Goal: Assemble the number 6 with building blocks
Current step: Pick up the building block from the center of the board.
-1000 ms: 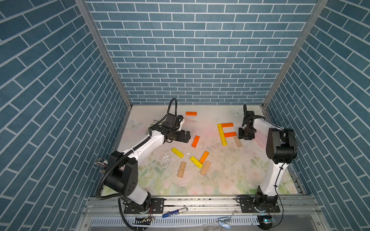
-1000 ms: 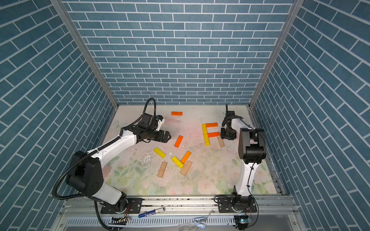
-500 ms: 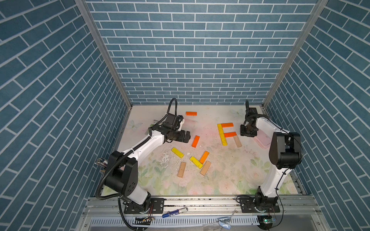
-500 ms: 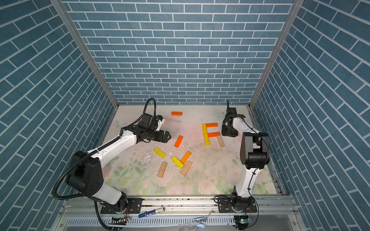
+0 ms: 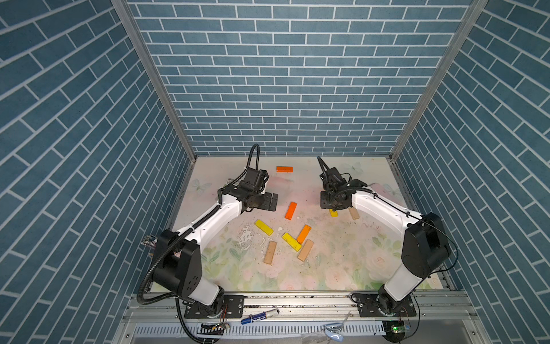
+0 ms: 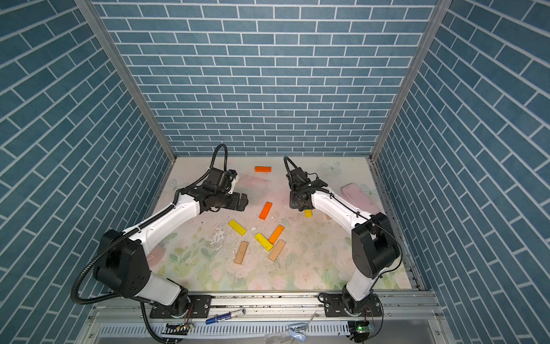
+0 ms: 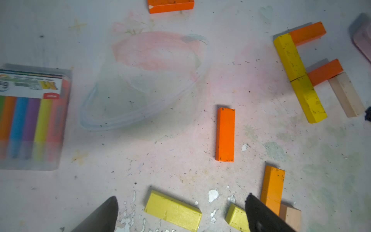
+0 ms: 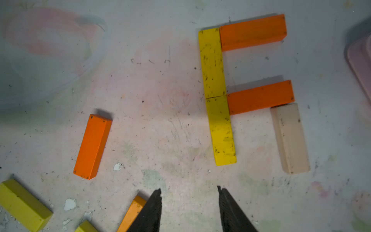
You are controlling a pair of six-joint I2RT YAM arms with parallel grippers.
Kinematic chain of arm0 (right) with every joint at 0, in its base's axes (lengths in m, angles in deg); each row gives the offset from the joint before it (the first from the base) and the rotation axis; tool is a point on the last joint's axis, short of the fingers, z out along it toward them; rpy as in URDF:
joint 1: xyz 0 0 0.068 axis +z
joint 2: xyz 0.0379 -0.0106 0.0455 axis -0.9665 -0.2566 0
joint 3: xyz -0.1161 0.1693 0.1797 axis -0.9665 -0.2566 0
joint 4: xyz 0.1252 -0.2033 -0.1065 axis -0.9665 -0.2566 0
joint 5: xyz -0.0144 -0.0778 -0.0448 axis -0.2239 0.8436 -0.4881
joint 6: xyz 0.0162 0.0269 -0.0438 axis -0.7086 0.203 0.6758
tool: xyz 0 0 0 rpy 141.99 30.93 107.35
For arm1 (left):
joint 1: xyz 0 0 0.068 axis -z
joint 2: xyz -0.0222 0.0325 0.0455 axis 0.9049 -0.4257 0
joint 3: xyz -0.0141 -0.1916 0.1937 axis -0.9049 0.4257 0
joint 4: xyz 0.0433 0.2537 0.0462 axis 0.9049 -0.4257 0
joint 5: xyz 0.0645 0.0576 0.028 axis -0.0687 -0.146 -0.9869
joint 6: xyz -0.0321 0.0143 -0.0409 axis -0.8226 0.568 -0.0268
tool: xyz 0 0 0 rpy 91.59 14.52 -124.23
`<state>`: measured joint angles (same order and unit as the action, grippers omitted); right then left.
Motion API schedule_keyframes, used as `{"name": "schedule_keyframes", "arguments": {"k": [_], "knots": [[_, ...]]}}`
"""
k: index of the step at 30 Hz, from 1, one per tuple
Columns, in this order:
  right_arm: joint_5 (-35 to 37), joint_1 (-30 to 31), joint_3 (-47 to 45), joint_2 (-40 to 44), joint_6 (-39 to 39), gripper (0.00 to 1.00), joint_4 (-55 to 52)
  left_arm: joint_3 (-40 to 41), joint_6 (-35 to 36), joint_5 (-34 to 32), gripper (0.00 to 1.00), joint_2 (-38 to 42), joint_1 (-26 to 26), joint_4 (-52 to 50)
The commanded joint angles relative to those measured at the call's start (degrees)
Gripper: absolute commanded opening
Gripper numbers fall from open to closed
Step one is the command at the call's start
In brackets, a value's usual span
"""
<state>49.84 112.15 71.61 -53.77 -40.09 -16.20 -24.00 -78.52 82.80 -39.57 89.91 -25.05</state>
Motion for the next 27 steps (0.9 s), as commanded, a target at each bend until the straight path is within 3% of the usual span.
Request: {"name": "schedule_keyframes", "arguments": {"k": [1, 8, 27], "knots": [[2.94, 3.24, -0.1, -0.83, -12.67, 0.47, -0.47, -2.7, -2.7, -9.91, 0.99, 1.4, -0.66, -3.99], [0.92, 8.85, -1.0, -4.49, -21.71, 0.41, -0.14, -3.91, -5.99, -18.91, 0.99, 1.51, -2.21, -6.57], [-1.81, 16.2, -3.04, -11.13, -33.41, 0.41, 0.88, -3.21, -8.22, -11.07, 0.99, 2.36, -7.48, -4.25]]}}
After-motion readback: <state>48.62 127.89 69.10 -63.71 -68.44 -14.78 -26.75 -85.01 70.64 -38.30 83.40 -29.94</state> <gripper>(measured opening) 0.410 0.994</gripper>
